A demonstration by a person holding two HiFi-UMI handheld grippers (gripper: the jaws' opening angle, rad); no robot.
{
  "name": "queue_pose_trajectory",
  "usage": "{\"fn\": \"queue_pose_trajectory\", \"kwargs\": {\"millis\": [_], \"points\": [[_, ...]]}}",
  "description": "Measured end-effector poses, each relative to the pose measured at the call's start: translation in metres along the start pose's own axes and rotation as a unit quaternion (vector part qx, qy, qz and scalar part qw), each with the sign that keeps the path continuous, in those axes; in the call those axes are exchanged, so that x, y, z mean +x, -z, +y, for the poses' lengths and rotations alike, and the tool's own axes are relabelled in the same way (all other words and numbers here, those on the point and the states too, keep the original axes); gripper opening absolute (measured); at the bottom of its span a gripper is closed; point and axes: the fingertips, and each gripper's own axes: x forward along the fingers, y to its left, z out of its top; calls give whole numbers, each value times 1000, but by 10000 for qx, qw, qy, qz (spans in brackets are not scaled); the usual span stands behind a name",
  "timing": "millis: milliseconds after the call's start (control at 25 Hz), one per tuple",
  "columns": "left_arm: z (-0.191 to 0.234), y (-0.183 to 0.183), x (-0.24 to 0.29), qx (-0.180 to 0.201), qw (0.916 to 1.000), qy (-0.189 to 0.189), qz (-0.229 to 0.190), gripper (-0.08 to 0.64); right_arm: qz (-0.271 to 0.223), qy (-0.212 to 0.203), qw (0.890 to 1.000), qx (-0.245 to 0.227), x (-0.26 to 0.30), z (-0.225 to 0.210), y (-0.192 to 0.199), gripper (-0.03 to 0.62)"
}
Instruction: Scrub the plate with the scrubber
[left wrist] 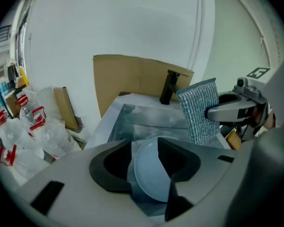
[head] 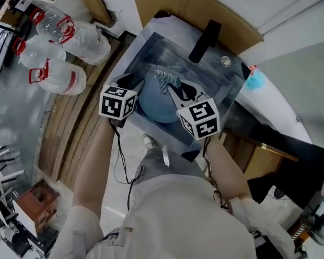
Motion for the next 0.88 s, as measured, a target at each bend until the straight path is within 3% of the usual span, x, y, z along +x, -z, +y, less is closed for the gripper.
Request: {"fn": "queue_pose_trajectory", "kwargs": {"millis": [160,440,680,880], "points": [[5,37,40,582,9960,-5,681,193,237,-5,9987,444,24,-8,33,101],[17,88,95,437,9891,144,1399,193,700,-64,9949,717,70,-16,101,101],[19,108,118,503,9803,129,1906,193,1145,-22,9900,821,87,-22,143,101],[22,115,139,415,9770,64,2092,193,1463,-131,9855,845,105,-29,172,101]]}}
